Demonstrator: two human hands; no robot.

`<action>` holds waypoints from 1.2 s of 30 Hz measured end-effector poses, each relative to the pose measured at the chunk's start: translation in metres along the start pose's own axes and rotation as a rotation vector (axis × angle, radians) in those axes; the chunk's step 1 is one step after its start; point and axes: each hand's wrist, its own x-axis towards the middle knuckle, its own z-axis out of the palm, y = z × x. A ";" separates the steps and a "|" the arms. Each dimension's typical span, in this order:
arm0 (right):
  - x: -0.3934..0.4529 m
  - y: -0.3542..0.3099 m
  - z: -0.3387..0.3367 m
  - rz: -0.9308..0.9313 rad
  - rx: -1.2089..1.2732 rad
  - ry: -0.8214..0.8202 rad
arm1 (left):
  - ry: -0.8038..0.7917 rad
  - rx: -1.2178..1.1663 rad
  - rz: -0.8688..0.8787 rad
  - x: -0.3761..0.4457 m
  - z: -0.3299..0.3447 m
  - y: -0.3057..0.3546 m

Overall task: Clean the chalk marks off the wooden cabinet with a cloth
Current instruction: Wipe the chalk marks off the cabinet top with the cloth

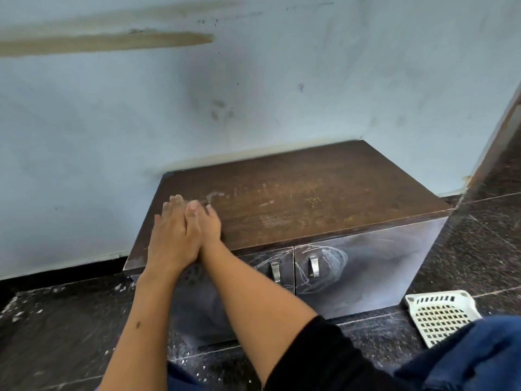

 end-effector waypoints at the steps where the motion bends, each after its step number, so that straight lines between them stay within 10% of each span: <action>1: 0.002 0.007 -0.007 -0.020 0.022 -0.046 | -0.001 0.017 0.010 -0.003 0.000 0.000; 18: -0.108 0.203 -0.110 0.776 -0.237 0.180 | -0.264 0.383 0.137 -0.048 0.024 -0.023; 36: -0.037 -0.060 0.033 0.072 0.034 0.106 | -0.021 -0.343 -0.208 -0.015 -0.056 -0.024</action>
